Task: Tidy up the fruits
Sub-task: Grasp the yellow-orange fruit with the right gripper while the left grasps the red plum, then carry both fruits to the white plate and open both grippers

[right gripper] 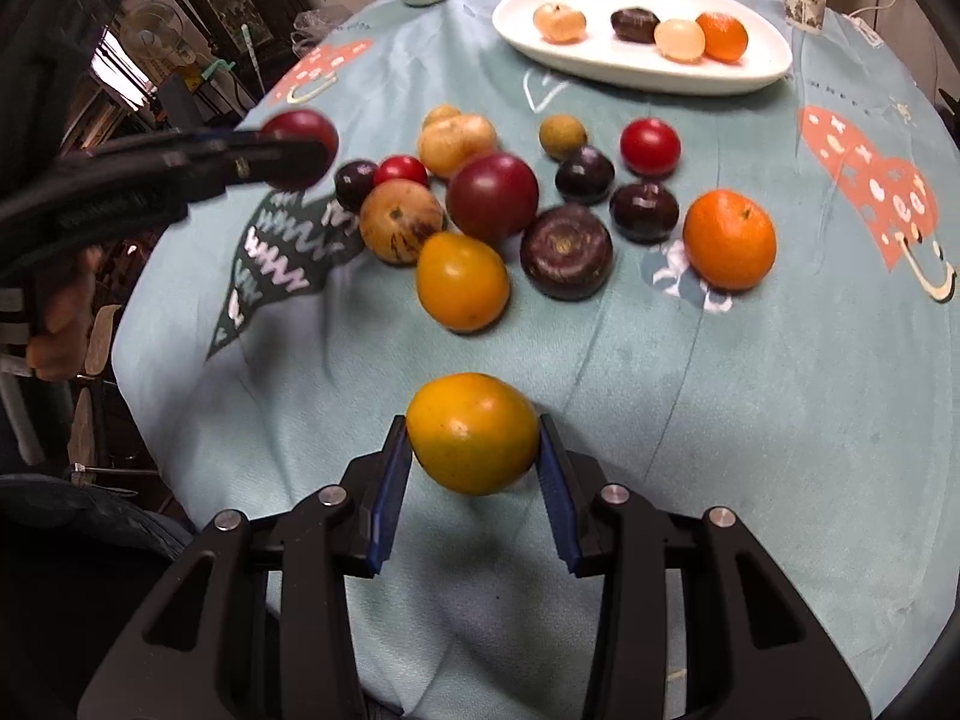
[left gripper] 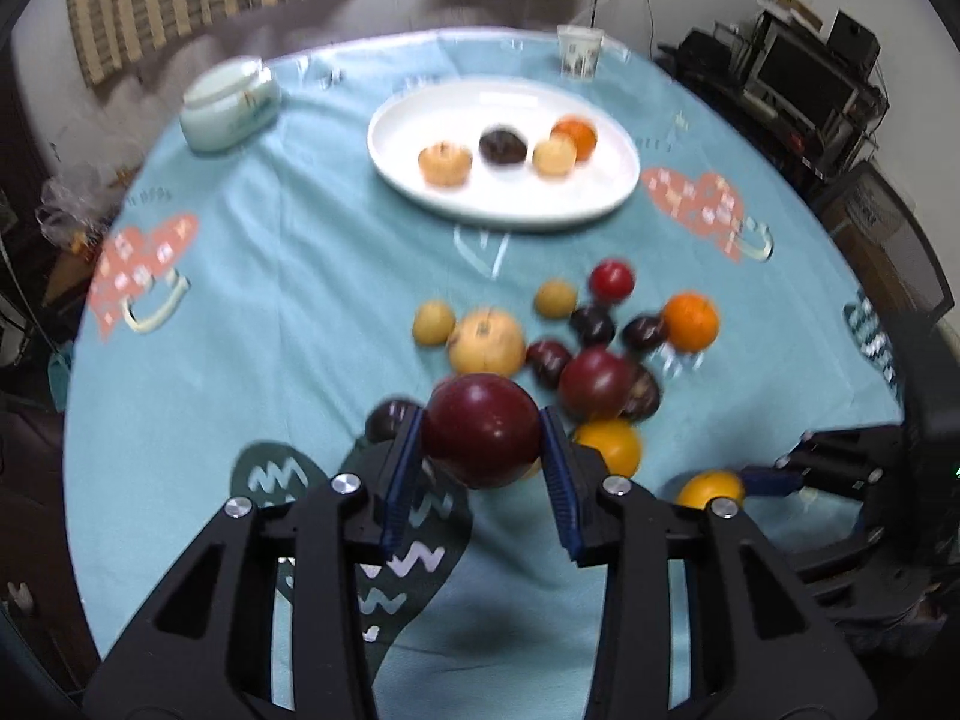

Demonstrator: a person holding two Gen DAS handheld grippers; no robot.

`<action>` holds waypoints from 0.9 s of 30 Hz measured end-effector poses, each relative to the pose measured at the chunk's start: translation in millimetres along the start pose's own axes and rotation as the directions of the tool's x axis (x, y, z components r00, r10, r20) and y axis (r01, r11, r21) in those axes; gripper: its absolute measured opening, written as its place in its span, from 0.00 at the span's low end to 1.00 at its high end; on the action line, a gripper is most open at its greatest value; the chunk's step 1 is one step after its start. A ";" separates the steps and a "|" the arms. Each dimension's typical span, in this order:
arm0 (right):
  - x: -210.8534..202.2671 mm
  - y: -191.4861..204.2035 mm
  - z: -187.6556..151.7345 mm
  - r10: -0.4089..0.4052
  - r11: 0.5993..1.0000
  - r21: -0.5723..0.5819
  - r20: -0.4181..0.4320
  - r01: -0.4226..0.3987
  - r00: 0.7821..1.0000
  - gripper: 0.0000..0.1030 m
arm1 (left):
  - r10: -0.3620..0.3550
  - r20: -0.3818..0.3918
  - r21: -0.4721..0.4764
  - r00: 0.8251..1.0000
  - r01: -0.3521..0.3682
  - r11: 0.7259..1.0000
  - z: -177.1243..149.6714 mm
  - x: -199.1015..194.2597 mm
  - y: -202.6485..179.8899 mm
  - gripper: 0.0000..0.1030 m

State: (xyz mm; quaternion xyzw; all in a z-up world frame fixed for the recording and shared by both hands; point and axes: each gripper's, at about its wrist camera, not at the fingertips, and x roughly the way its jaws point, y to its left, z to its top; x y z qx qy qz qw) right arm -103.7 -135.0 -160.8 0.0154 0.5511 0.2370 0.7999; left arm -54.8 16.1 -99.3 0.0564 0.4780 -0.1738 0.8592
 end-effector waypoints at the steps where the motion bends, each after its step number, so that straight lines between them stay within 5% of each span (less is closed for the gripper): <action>1: -2.9 -0.1 1.9 0.008 1.000 0.003 0.010 -0.008 1.000 0.41 | 0.016 0.023 0.008 1.000 -0.016 1.000 4.4 -7.5 -4.6 0.38; 14: -44.8 -4.4 15.1 0.082 0.995 0.052 0.133 -0.090 0.988 0.41 | 0.041 0.069 0.060 0.997 -0.045 0.997 33.8 -30.2 -34.5 0.38; 27: -35.0 -22.1 8.2 0.076 0.993 0.078 0.083 -0.083 0.994 0.41 | 0.001 0.024 0.030 1.000 -0.002 1.000 31.0 -5.3 -30.3 0.38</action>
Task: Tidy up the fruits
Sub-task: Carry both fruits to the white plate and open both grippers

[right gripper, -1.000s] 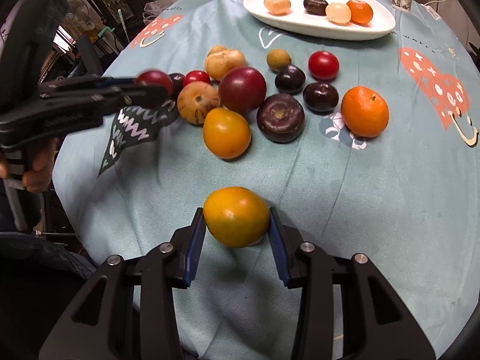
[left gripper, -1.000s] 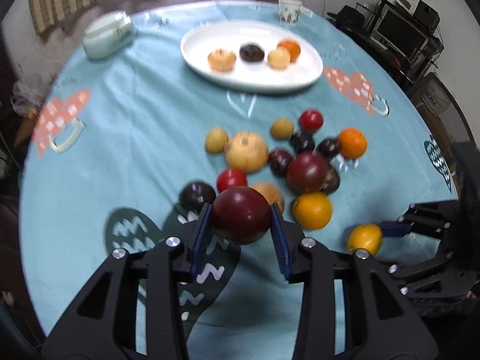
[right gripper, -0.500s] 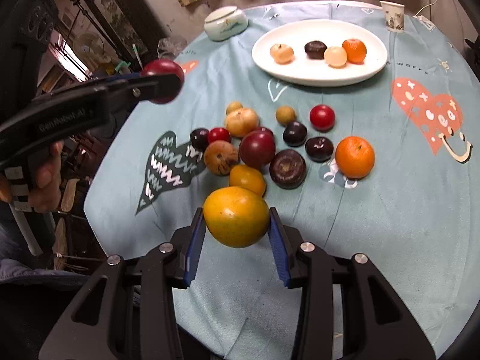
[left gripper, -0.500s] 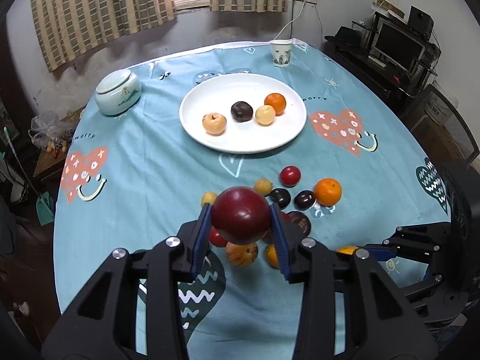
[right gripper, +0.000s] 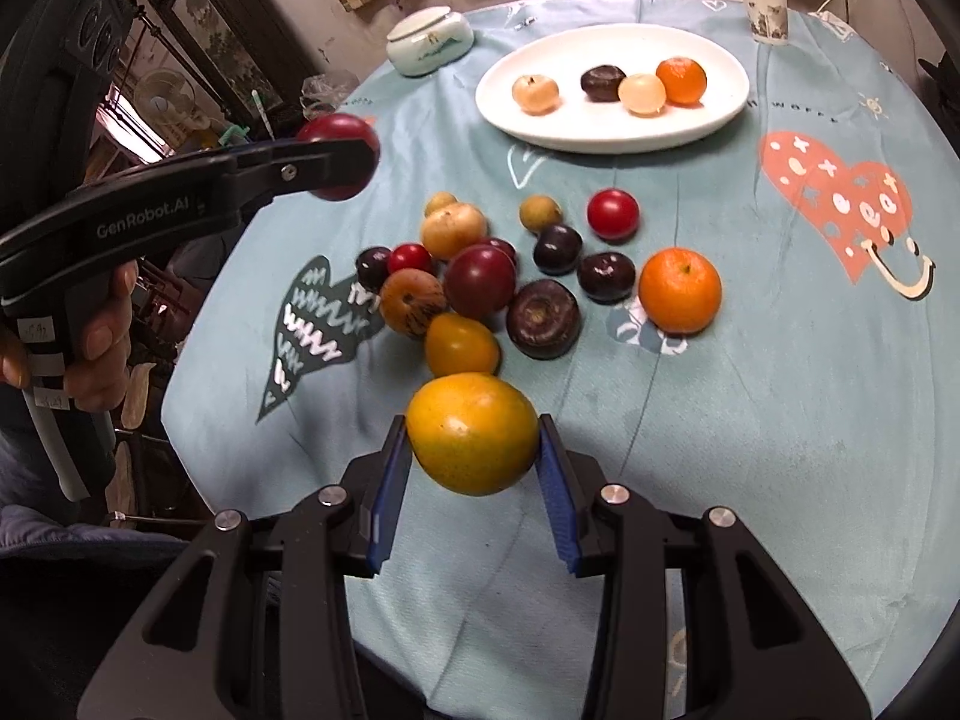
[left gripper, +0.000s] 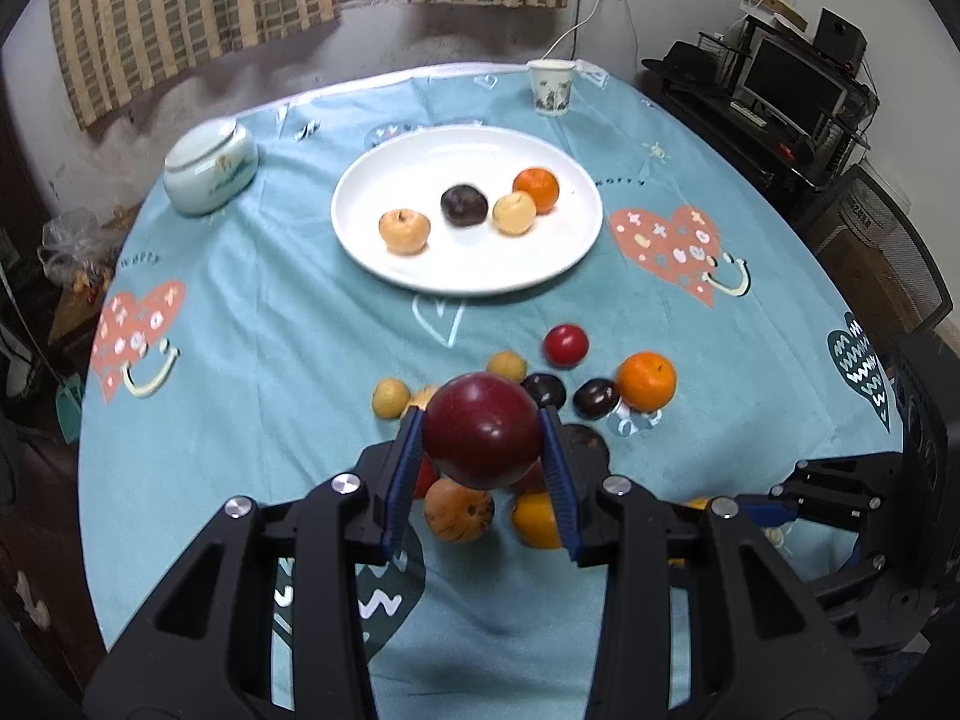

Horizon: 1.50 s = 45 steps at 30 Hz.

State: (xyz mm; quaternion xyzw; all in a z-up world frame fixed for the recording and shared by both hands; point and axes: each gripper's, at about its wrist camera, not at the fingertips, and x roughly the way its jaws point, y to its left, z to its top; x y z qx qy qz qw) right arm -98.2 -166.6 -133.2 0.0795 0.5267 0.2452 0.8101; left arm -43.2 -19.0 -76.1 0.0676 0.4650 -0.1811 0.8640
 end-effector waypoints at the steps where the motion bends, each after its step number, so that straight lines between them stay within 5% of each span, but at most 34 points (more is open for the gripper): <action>1: 1.7 -1.8 0.0 0.003 1.000 0.005 -0.005 -0.003 1.000 0.41 | -0.010 -0.003 -0.008 1.000 0.010 1.000 -2.9 0.8 3.3 0.38; 17: 18.3 -18.3 22.5 0.028 1.000 0.005 -0.047 -0.028 0.999 0.41 | -0.056 -0.040 -0.033 0.998 0.055 0.998 16.5 28.9 11.3 0.38; 25: -12.9 -42.0 98.3 -0.054 0.998 -0.030 0.121 0.058 0.991 0.41 | -0.051 0.030 -0.003 0.998 0.051 0.999 89.8 54.1 8.9 0.38; 30: -12.3 -64.8 160.5 -0.119 0.992 -0.014 0.194 0.125 0.974 0.41 | -0.028 -0.019 -0.009 0.999 0.028 1.000 117.7 101.6 8.1 0.38; 37: 25.6 -90.2 226.0 -0.198 0.979 -0.017 0.180 0.204 0.964 0.41 | 0.015 -0.058 0.006 0.998 -0.014 1.000 130.2 145.9 8.4 0.40; 40: 44.7 -99.2 246.3 -0.186 0.982 -0.003 0.143 0.189 0.972 0.41 | 0.023 -0.031 -0.003 0.999 -0.023 1.000 132.2 147.0 14.3 0.58; 45: 77.3 -112.3 268.7 -0.210 0.977 -0.013 0.070 0.211 0.975 0.42 | 0.020 -0.002 -0.030 1.000 -0.020 0.999 134.1 138.1 28.7 0.65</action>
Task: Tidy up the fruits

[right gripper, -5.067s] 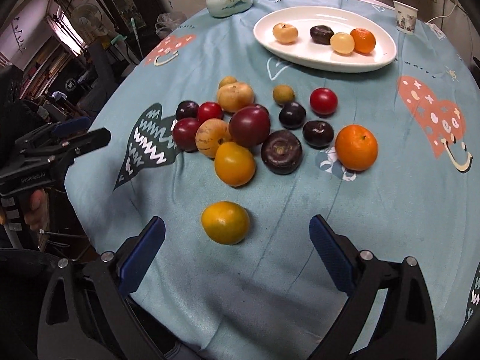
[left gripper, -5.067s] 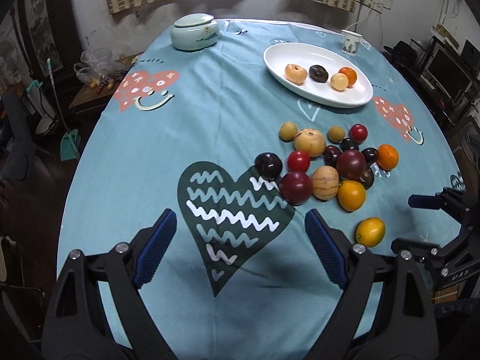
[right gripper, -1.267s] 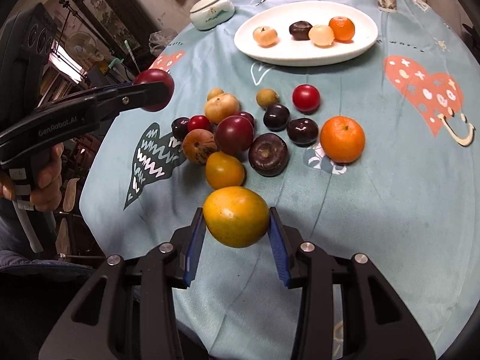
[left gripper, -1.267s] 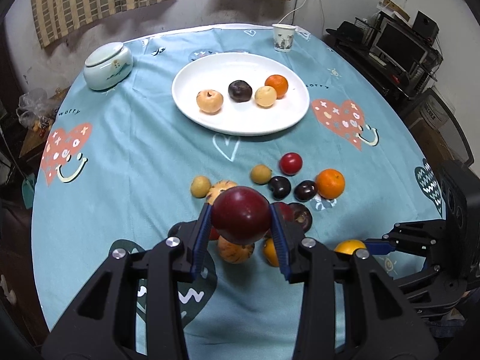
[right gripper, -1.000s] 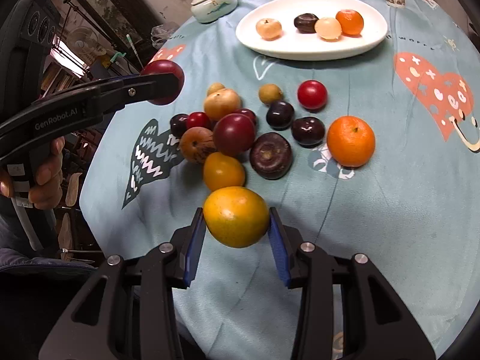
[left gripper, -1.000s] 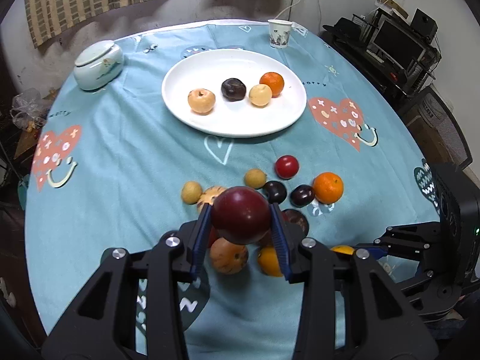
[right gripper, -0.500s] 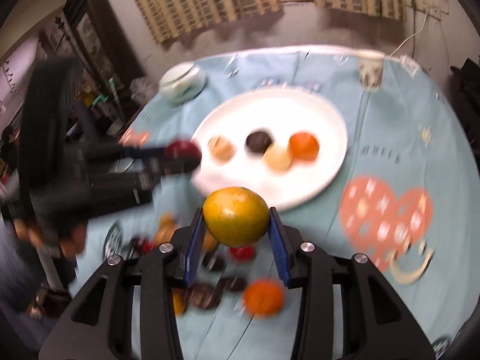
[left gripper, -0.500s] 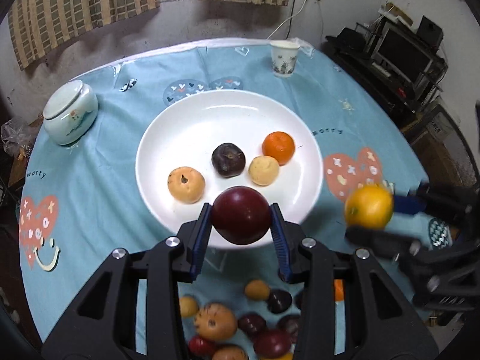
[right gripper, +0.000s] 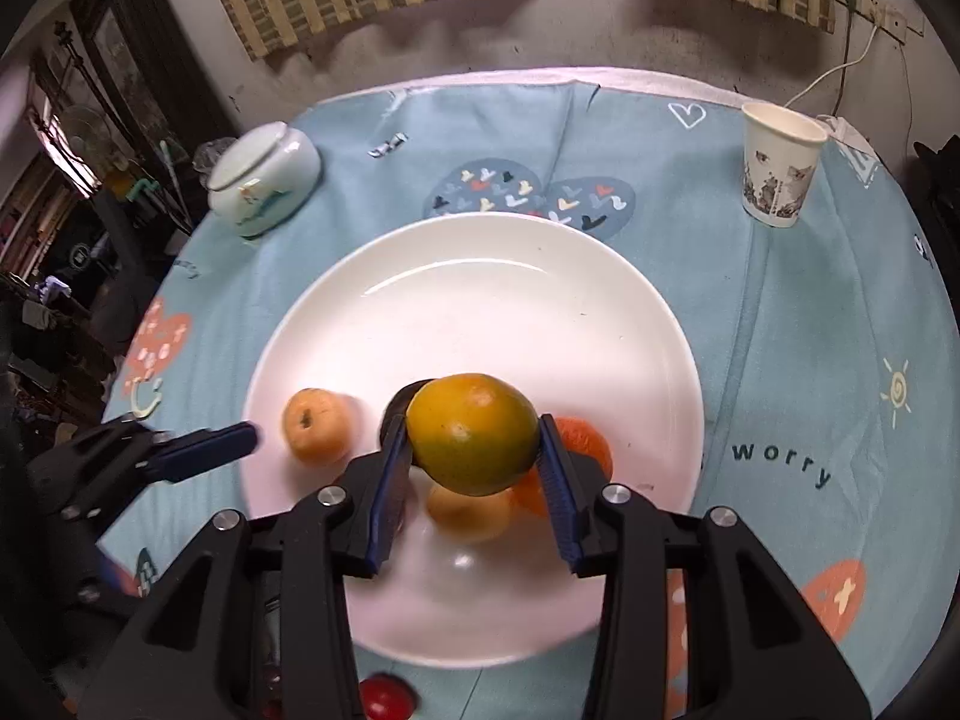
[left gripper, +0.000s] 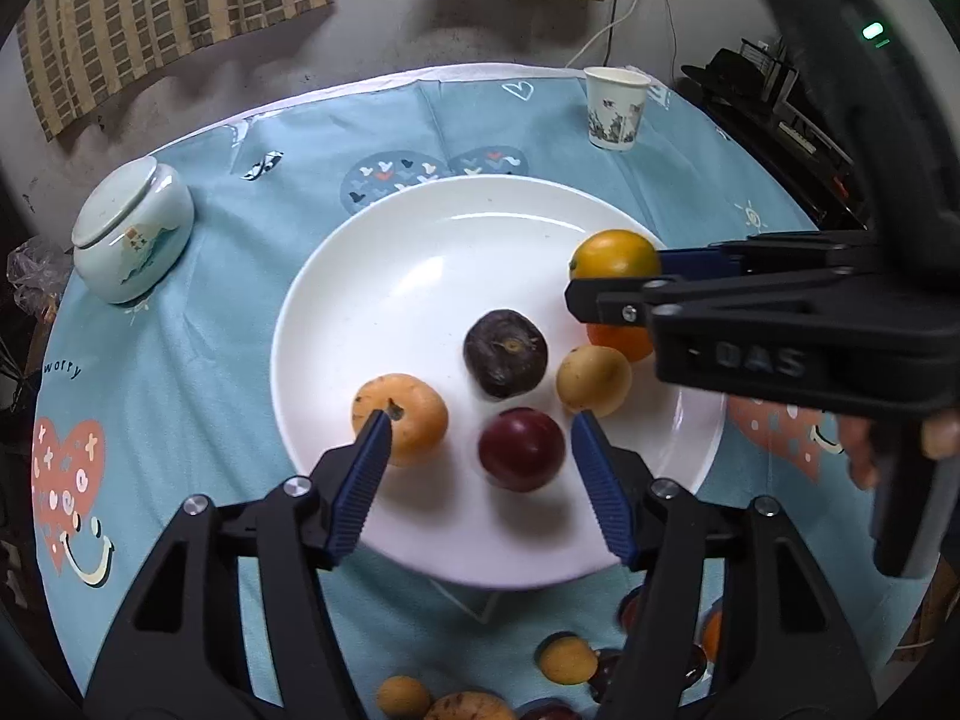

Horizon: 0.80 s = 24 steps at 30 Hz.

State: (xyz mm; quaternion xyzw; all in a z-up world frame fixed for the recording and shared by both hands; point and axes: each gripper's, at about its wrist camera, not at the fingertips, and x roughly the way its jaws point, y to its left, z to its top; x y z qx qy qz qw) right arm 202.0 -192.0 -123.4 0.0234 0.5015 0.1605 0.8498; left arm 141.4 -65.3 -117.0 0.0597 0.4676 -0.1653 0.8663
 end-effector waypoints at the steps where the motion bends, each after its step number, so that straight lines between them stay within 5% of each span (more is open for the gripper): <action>1: 2.2 0.3 1.3 -0.018 1.000 -0.004 0.004 0.018 1.000 0.42 | -0.001 0.006 -0.010 1.000 0.001 1.000 0.0 -2.6 3.4 0.65; 3: 3.8 -0.5 1.2 -0.021 1.000 -0.014 0.008 0.021 1.000 0.44 | -0.007 0.015 -0.034 1.000 0.008 0.999 -0.8 -9.1 9.4 0.65; 4: 2.0 -0.7 0.2 -0.013 1.000 -0.011 0.016 0.013 1.000 0.61 | -0.007 0.021 -0.047 1.000 0.008 0.999 -1.4 -13.0 12.4 0.66; 6: -6.6 -3.7 -1.1 -0.005 1.000 0.011 0.061 0.004 0.998 0.71 | -0.008 0.026 -0.067 1.000 0.010 0.998 -1.9 -19.1 15.0 0.67; 18: -101.3 -9.4 -60.4 0.049 0.988 0.132 0.211 -0.078 0.976 0.71 | -0.004 0.084 -0.093 0.996 0.012 0.996 -33.9 -79.2 4.7 0.71; 24: -206.7 -6.5 -80.6 0.027 0.978 0.171 0.457 -0.118 0.889 0.72 | 0.009 0.160 -0.083 0.987 0.004 0.997 -43.7 -124.5 -3.4 0.75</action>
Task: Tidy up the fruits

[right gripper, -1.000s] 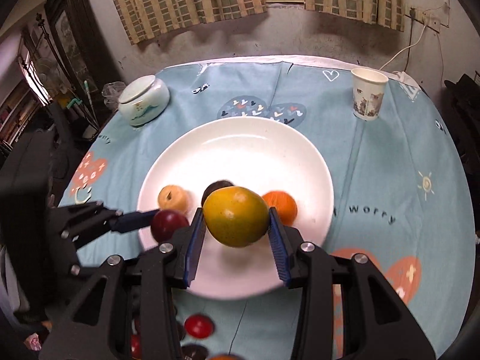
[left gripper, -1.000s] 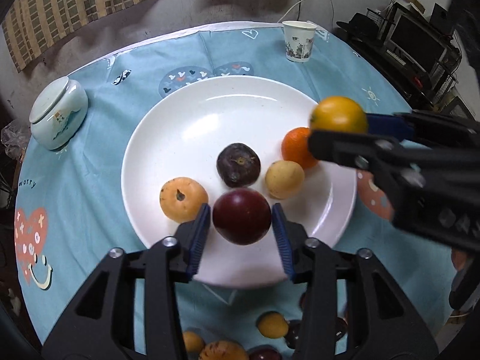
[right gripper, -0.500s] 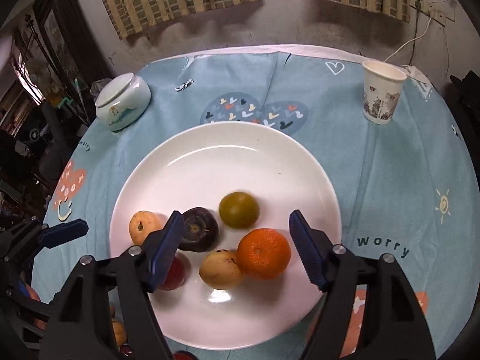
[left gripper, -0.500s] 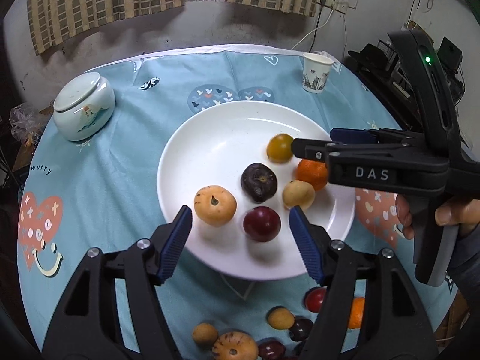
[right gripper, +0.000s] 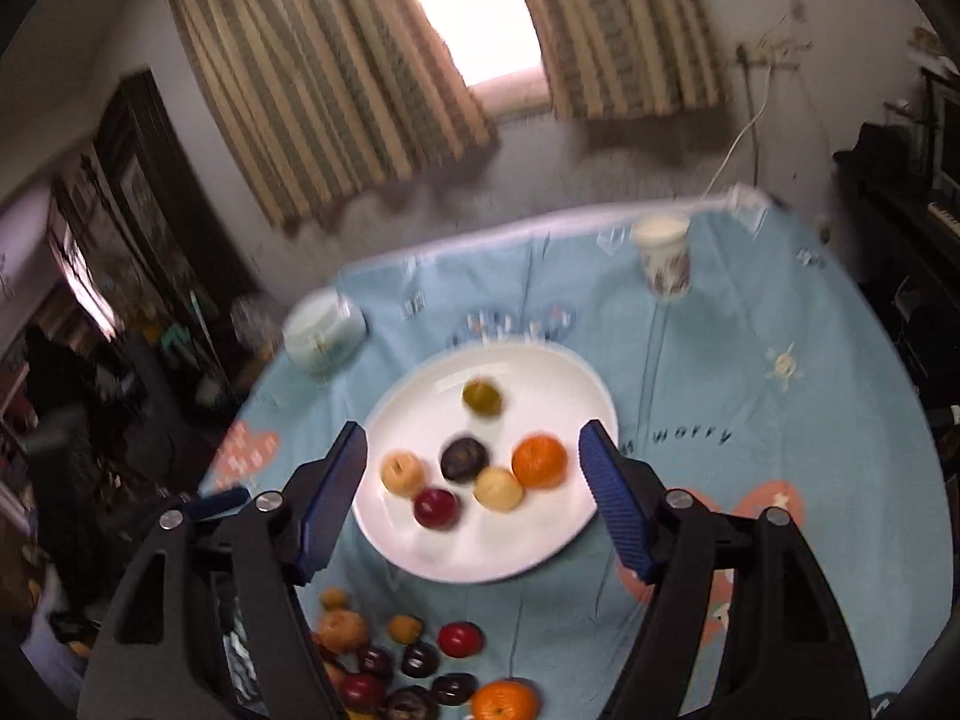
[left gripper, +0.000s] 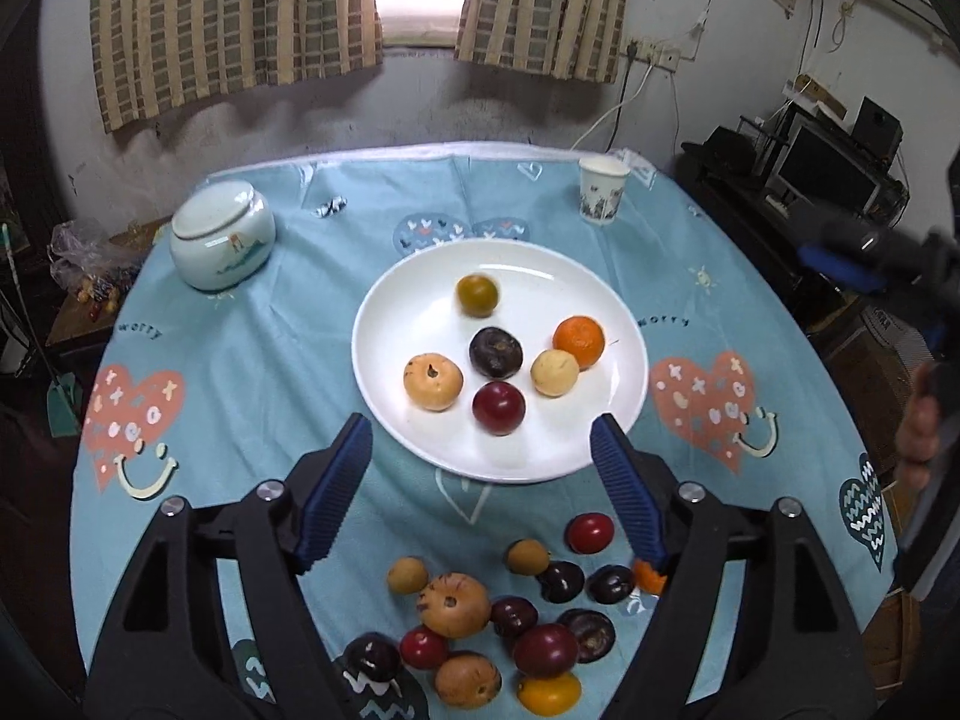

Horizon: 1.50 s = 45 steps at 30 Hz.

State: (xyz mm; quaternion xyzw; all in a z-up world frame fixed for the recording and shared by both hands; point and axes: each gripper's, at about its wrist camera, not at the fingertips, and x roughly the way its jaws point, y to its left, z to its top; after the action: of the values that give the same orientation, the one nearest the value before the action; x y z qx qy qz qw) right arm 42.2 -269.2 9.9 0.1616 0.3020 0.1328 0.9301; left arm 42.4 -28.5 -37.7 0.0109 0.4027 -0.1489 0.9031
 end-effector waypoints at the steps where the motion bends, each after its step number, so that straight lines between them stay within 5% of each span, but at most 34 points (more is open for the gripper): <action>1: -21.7 1.7 3.3 0.008 1.000 0.013 0.056 -0.008 0.998 0.72 | -0.002 0.017 -0.001 1.000 0.002 1.000 -1.4 -9.4 -0.9 0.75; 3: -55.2 4.6 7.1 0.002 1.000 0.029 0.143 -0.006 0.990 0.74 | -0.005 0.041 -0.005 0.999 0.006 1.000 -3.5 -24.1 -1.7 0.76; 6: -100.6 9.8 13.7 -0.004 0.999 0.045 0.256 -0.007 0.967 0.90 | -0.007 0.064 -0.004 0.998 0.008 1.000 -7.7 -40.9 -2.6 0.77; 12: -187.3 22.1 26.9 -0.024 0.997 0.070 0.469 -0.011 0.883 0.99 | -0.008 0.098 -0.005 0.995 0.008 1.000 -15.6 -66.4 -2.6 0.78; 15: -229.2 36.0 23.8 -0.127 0.992 0.062 0.589 0.112 0.798 0.99 | -0.004 0.123 -0.004 0.992 0.004 1.000 -17.7 -79.9 -0.9 0.78; 19: -277.1 62.9 6.2 -0.192 0.963 0.027 0.769 0.270 0.610 0.99 | 0.004 0.156 -0.004 0.988 -0.003 1.000 -17.3 -94.8 1.4 0.80; 21: -292.0 61.9 -0.8 -0.155 0.975 0.030 0.806 0.221 0.572 0.99 | 0.004 0.166 -0.005 0.986 -0.003 1.000 -17.3 -99.5 1.3 0.80; 23: -298.2 53.0 -2.5 -0.063 0.995 0.006 0.809 0.098 0.585 0.99 | 0.004 0.172 -0.001 0.985 -0.004 1.000 -18.3 -103.4 0.6 0.80; 25: -290.6 51.0 2.1 -0.047 0.997 -0.006 0.768 0.081 0.638 0.99 | 0.009 0.176 0.003 0.984 -0.009 1.000 -20.6 -107.2 -0.2 0.80; 28: -283.4 54.4 -2.6 -0.096 0.988 -0.001 0.785 0.157 0.612 0.99 | 0.023 0.175 0.005 0.984 -0.025 1.000 -26.7 -110.4 2.9 0.82; 32: -277.9 60.6 -5.2 -0.056 0.990 -0.039 0.772 0.136 0.633 0.99 | 0.046 0.156 -0.026 0.987 -0.042 0.999 -33.6 -111.0 14.0 0.82; 36: -280.2 63.2 -4.8 -0.046 0.993 -0.032 0.782 0.114 0.621 0.99 | 0.064 0.152 -0.041 0.986 -0.059 0.997 -38.8 -115.6 21.4 0.82; 45: -244.3 59.4 -0.9 -0.011 0.996 -0.062 0.644 0.066 0.765 0.99 | 0.077 0.149 -0.042 0.986 -0.072 0.997 -42.9 -119.9 22.9 0.83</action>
State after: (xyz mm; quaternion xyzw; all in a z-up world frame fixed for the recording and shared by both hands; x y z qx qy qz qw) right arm -158.4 -299.0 158.6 0.1534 -0.0367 0.0624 0.9855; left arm -58.0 30.6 18.6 -0.0016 0.3354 -0.1080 0.9359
